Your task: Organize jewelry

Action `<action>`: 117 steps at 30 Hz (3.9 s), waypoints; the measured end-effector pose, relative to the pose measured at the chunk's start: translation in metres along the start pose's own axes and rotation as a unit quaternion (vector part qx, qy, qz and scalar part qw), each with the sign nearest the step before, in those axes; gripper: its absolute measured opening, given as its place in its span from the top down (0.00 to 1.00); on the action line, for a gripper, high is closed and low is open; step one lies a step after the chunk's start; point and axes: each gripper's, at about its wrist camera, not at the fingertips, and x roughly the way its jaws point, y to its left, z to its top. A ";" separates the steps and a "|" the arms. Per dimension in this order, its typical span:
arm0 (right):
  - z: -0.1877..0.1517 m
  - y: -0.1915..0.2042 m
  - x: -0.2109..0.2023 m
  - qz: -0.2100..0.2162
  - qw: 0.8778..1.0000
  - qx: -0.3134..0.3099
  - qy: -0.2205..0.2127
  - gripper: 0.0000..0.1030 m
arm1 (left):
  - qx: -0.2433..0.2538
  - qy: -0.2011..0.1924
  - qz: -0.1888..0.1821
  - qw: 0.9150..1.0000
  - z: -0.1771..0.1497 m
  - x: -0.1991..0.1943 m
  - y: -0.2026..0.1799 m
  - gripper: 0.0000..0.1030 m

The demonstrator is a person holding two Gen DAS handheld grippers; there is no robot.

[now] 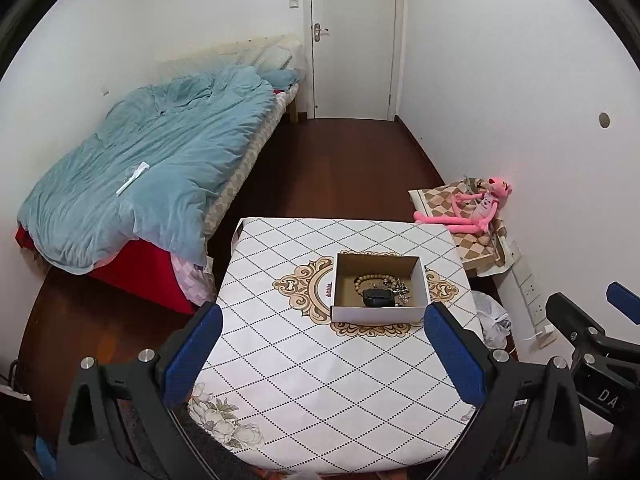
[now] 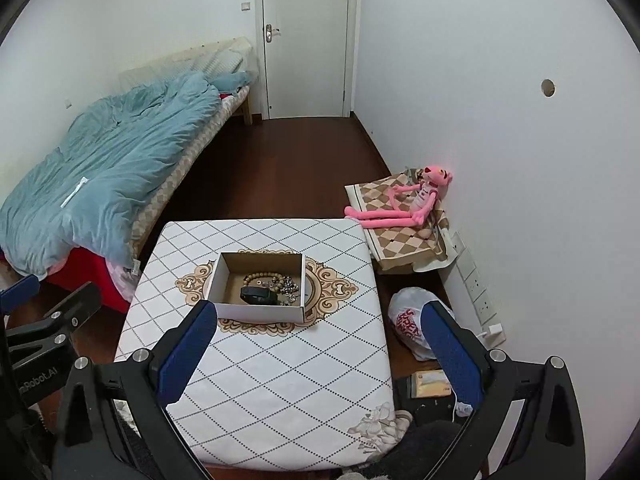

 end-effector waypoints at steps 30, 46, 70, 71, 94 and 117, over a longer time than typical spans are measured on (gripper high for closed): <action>0.035 -0.001 0.097 -0.015 0.997 -0.010 0.081 0.00 | 0.006 0.092 0.018 0.996 0.032 0.082 -0.014 0.00; 0.041 0.010 0.119 -0.008 0.994 -0.019 0.103 0.00 | -0.002 0.107 0.020 0.994 0.034 0.094 -0.005 0.00; 0.037 0.015 0.120 -0.003 0.994 -0.020 0.111 0.00 | -0.003 0.110 0.025 0.994 0.028 0.093 -0.004 0.00; 0.038 0.015 0.120 -0.004 0.994 -0.019 0.110 0.00 | -0.003 0.110 0.024 0.994 0.027 0.093 -0.004 0.00; 0.033 0.018 0.121 -0.002 0.993 -0.021 0.114 0.00 | -0.003 0.110 0.024 0.994 0.023 0.093 -0.006 0.00; 0.033 0.018 0.121 -0.002 0.993 -0.022 0.114 0.00 | -0.003 0.109 0.025 0.994 0.022 0.091 -0.004 0.00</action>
